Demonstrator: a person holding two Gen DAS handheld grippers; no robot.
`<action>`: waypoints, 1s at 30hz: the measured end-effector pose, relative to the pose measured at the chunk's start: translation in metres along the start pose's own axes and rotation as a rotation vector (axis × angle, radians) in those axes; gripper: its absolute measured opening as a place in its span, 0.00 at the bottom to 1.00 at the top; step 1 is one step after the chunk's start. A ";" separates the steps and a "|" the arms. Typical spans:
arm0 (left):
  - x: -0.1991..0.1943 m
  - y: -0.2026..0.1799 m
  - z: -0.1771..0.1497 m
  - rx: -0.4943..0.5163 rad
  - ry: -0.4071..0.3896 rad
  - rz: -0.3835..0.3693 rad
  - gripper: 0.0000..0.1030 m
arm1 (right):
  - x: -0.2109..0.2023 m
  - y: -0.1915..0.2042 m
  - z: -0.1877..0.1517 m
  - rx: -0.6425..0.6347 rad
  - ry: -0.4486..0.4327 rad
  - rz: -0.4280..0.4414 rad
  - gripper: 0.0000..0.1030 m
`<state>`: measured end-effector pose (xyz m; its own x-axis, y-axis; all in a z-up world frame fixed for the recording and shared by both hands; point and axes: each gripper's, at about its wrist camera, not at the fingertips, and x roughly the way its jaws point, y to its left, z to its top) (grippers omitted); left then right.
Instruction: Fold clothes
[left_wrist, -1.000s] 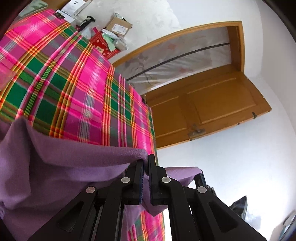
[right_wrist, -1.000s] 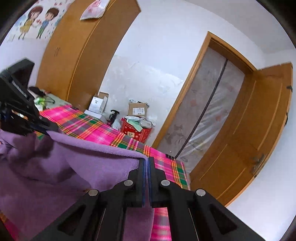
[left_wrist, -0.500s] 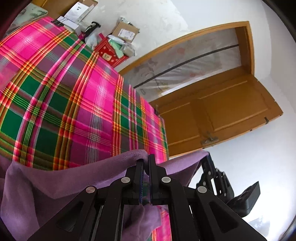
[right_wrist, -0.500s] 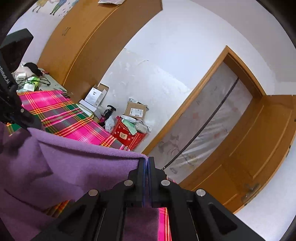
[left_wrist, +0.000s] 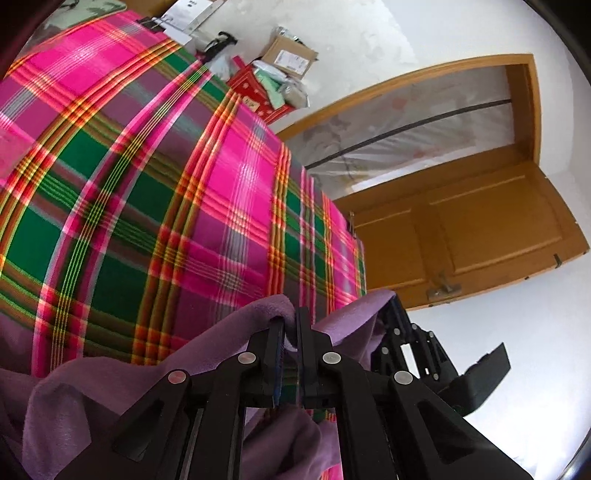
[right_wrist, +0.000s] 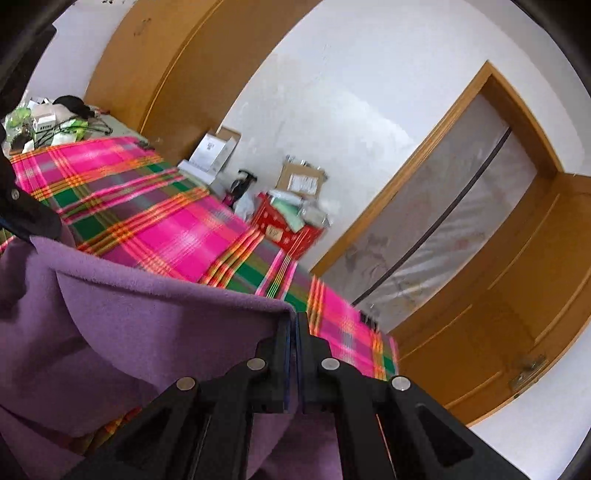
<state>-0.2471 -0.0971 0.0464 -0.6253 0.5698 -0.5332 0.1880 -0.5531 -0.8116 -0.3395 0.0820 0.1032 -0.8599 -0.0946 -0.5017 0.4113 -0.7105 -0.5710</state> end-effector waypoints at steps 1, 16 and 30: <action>0.000 0.001 0.000 -0.001 0.006 0.002 0.11 | 0.000 0.001 -0.001 0.001 0.016 0.000 0.02; -0.103 0.009 -0.020 0.077 -0.053 0.036 0.26 | -0.059 -0.009 -0.002 0.120 0.103 0.034 0.03; -0.233 0.080 -0.087 0.092 -0.160 0.183 0.26 | -0.168 0.044 -0.012 0.141 0.052 0.234 0.08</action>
<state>-0.0208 -0.2216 0.0848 -0.7003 0.3557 -0.6189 0.2438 -0.6957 -0.6757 -0.1730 0.0755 0.1549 -0.7285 -0.2340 -0.6438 0.5472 -0.7641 -0.3416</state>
